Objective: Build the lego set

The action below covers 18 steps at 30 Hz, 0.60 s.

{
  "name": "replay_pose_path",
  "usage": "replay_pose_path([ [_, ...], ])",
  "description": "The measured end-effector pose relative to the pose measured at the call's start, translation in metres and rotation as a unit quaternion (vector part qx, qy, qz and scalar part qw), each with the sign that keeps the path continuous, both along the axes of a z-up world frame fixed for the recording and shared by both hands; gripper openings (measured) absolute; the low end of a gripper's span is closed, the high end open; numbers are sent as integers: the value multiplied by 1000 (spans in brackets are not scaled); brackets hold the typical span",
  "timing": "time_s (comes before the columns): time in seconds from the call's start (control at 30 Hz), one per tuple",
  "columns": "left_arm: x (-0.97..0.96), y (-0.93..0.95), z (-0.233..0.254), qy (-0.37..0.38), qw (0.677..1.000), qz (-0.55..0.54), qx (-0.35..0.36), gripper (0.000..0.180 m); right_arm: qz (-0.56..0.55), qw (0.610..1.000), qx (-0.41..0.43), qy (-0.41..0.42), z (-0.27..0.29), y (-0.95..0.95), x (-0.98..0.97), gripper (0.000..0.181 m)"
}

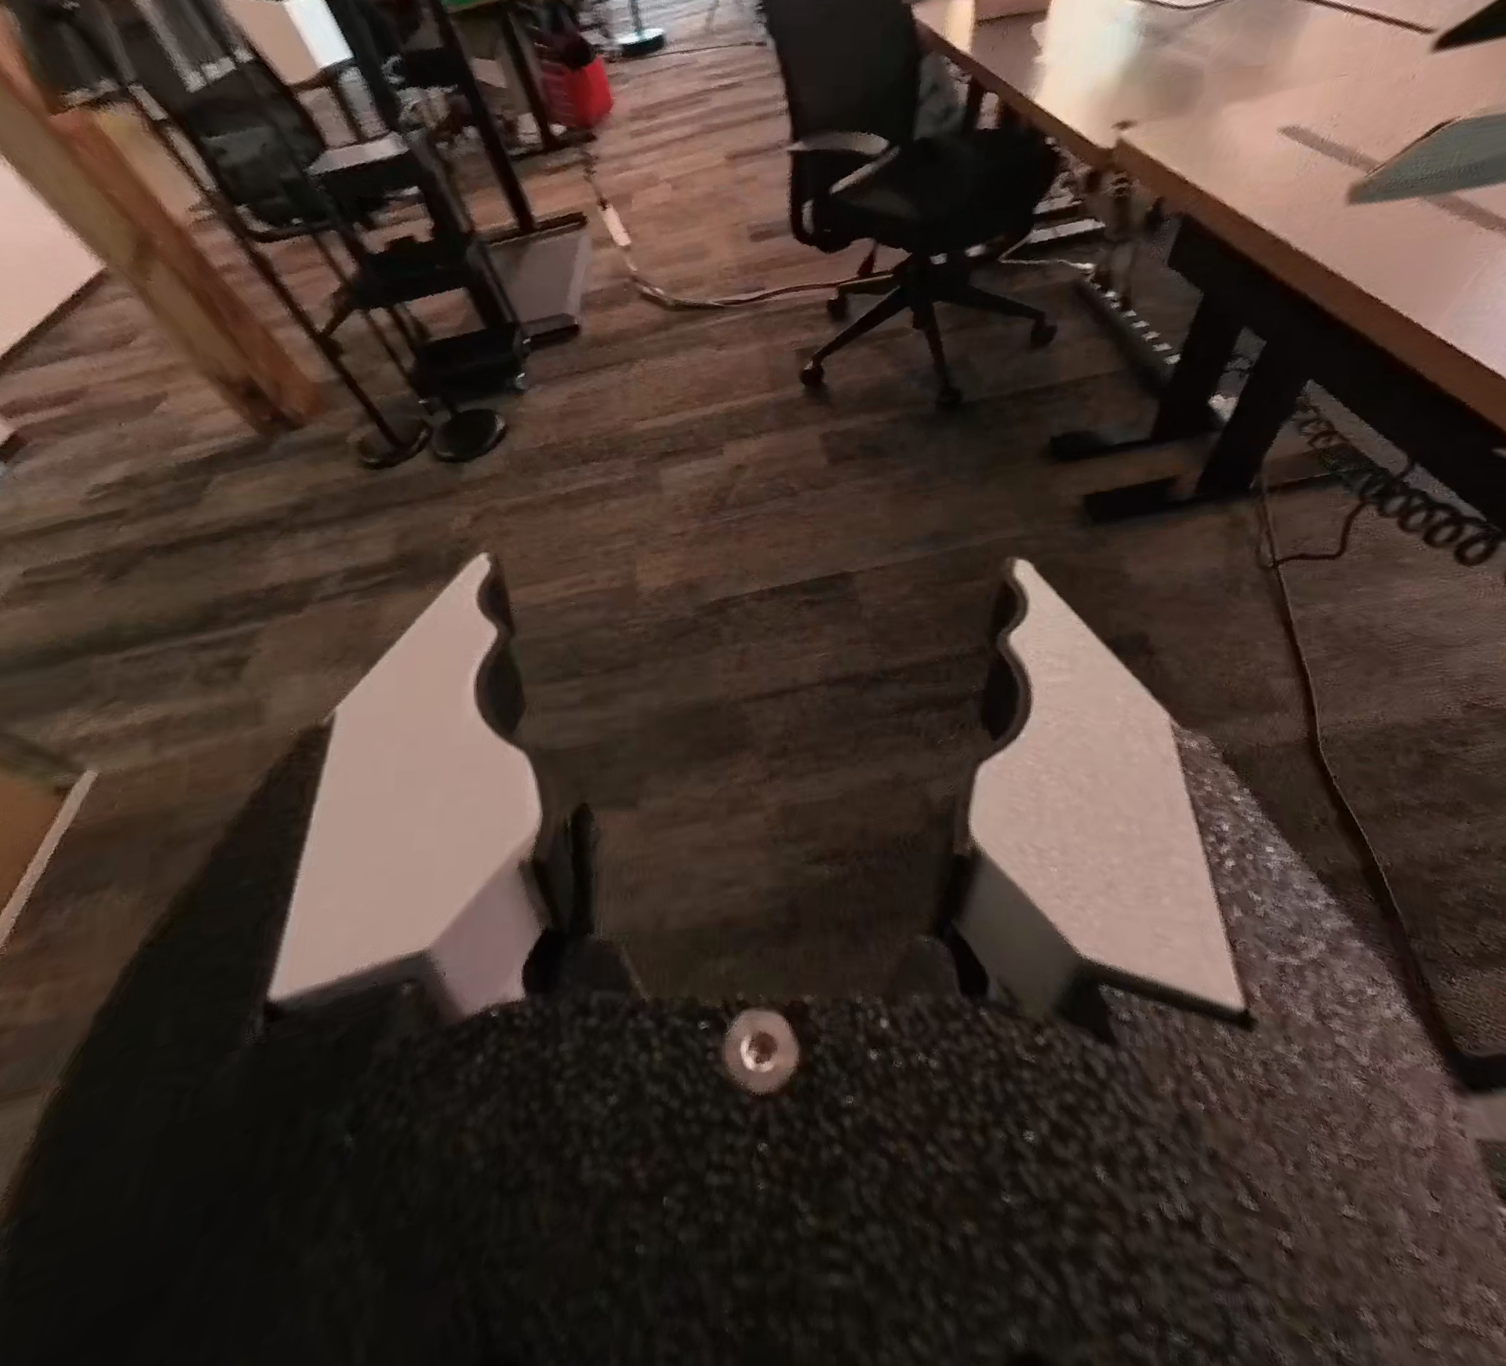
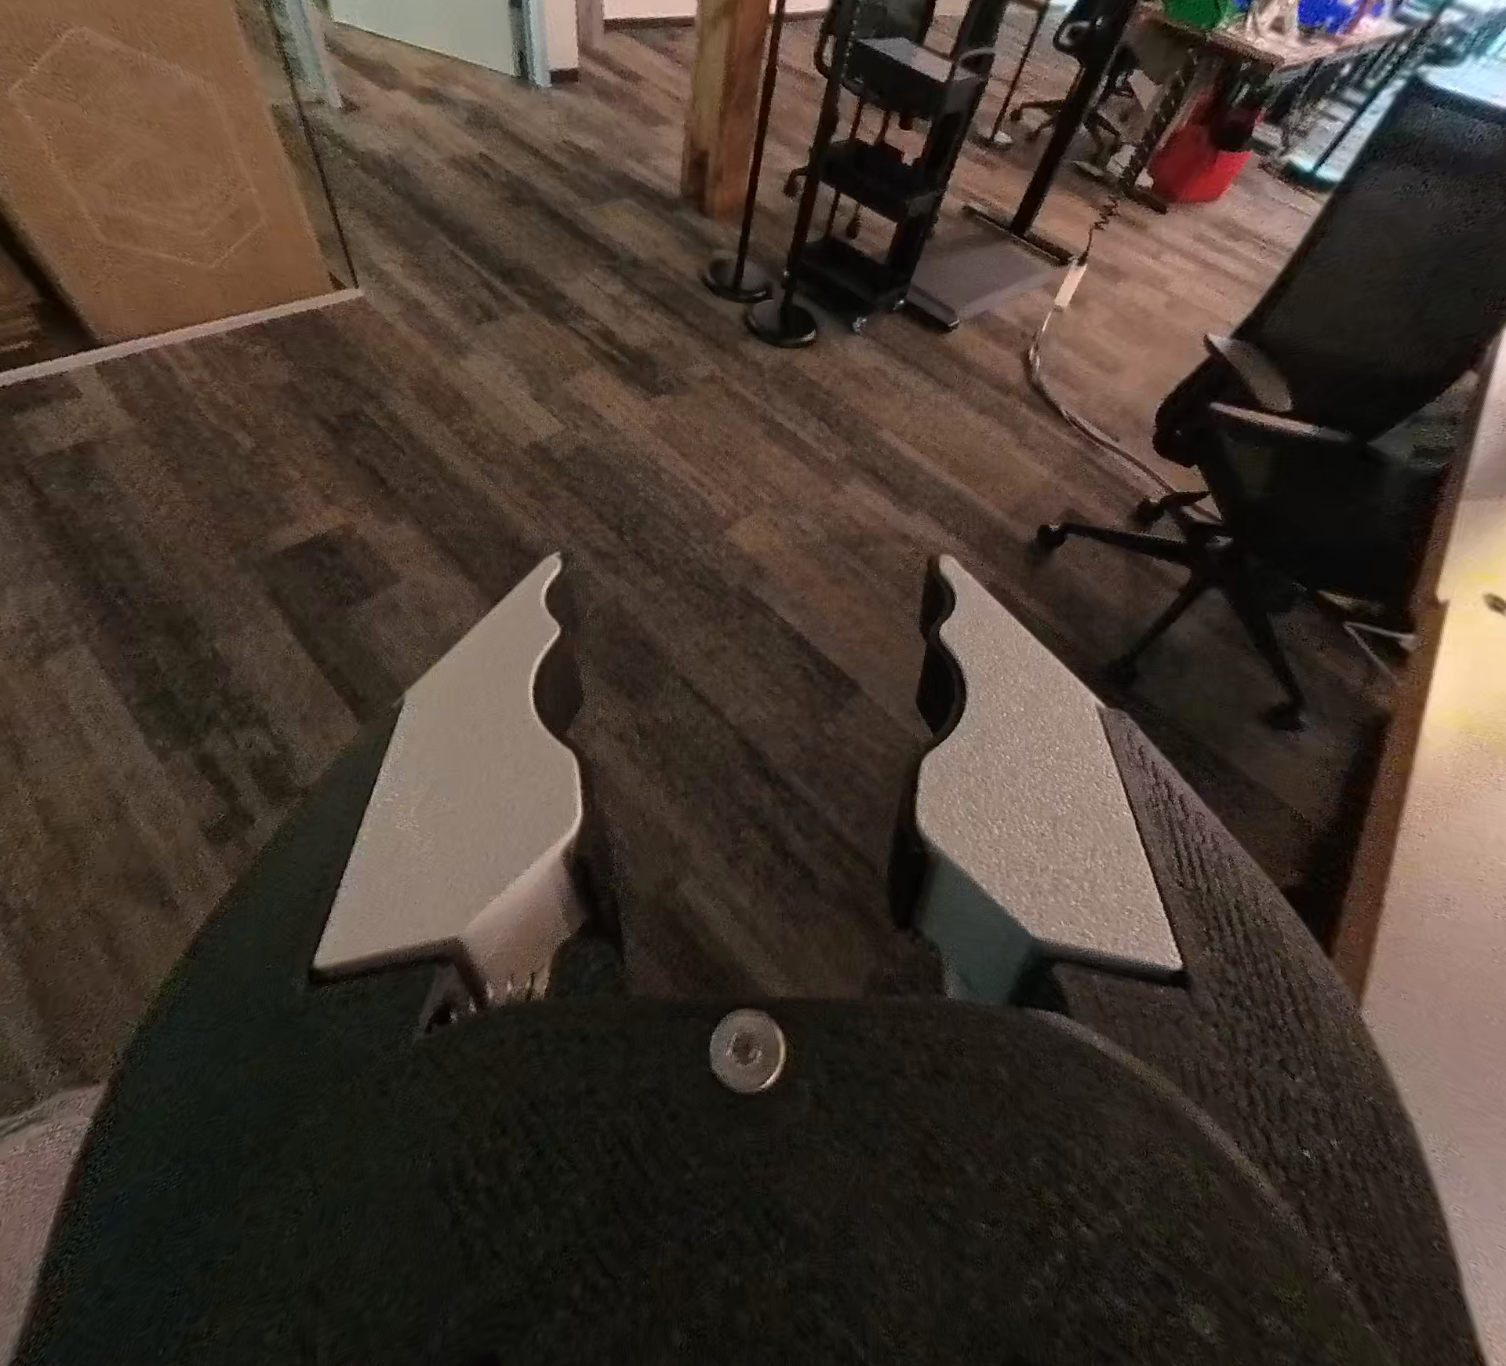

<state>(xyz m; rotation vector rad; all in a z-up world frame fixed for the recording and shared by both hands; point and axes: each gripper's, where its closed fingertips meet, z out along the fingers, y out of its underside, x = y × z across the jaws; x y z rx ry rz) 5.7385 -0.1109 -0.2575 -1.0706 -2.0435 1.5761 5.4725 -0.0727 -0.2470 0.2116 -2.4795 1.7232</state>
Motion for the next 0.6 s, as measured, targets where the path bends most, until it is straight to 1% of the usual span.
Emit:
replay_pose_path([
  [0.03,-16,-32,3,4,1000,-17,-1,113,-7,1000,-1,4,1,-28,-12,85],
  [0.1,-53,-100,6,18,999,-47,9,111,-28,999,11,18,-2,-76,-40,84],
  [0.17,-92,-165,6,26,997,-71,27,111,-47,999,15,12,-3,-122,-70,84],
  [0.3,-170,-298,12,47,994,-98,8,103,-77,997,10,20,-7,-224,-135,84],
  [0.43,-241,-430,6,62,992,-109,2,100,-80,996,-13,34,-2,-362,-197,84],
  [0.5,-267,-500,5,47,994,-94,-9,97,-91,995,-23,25,1,-434,-230,82],
  [0.57,-290,-567,8,23,996,-86,-9,97,-95,995,-9,6,3,-503,-259,84],
  [0.6,-300,-597,12,17,996,-84,-18,97,-98,995,-13,10,6,-537,-272,84],
])
